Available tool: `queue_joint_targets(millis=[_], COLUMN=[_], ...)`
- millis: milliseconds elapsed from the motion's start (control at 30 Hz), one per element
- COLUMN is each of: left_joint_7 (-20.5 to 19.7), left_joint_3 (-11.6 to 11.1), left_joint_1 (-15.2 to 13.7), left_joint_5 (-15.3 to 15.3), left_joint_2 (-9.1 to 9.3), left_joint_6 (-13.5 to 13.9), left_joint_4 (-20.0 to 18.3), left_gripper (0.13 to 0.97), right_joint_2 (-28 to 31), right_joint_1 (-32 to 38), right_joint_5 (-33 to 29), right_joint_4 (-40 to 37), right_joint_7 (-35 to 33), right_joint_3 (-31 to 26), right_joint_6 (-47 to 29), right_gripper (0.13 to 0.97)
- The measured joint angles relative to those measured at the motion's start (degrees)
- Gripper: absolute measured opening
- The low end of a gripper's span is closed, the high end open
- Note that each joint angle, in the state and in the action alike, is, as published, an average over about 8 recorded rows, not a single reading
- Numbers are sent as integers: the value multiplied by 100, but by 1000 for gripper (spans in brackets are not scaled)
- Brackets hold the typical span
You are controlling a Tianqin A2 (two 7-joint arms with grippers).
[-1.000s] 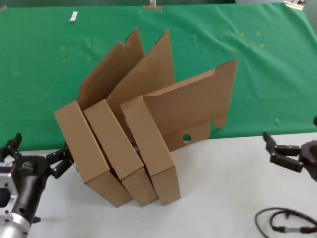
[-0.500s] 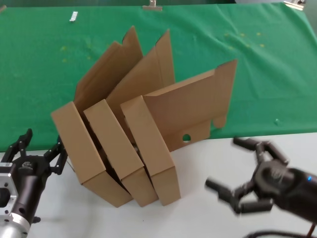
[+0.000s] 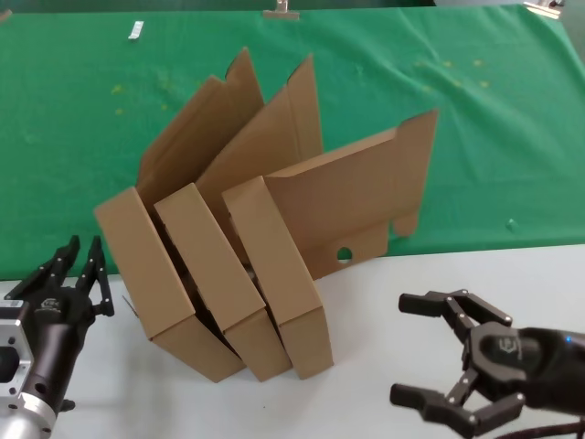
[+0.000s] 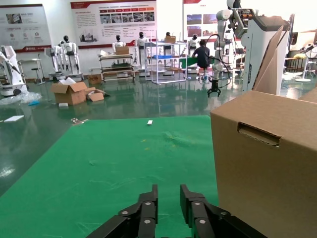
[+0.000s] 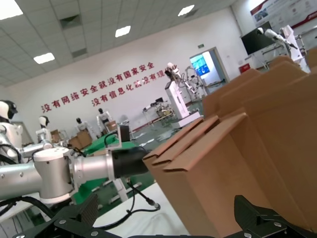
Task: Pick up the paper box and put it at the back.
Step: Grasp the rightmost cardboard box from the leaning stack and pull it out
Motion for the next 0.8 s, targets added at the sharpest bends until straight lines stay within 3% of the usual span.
queue_joint_targets(millis=[233,467,800], left_joint_7=[0,0,0], left_joint_3=[0,0,0], left_joint_1=[0,0,0], left_joint_5=[0,0,0], left_joint_2=[0,0,0], left_joint_6=[0,0,0], left_joint_4=[0,0,0], left_gripper=[220,168,145], right_joint_2=[-318,-560,-830], right_joint_1=[1001,2023,2857], right_joint_5=[88,1014,2249], right_joint_4=[-1623,-3189,-4359], right_joint_7=[-535,-1151,-1492], right_joint_3=[-527,-2193,-4327], right_joint_6=[-636,-853,-892], right_gripper=[966,966,965])
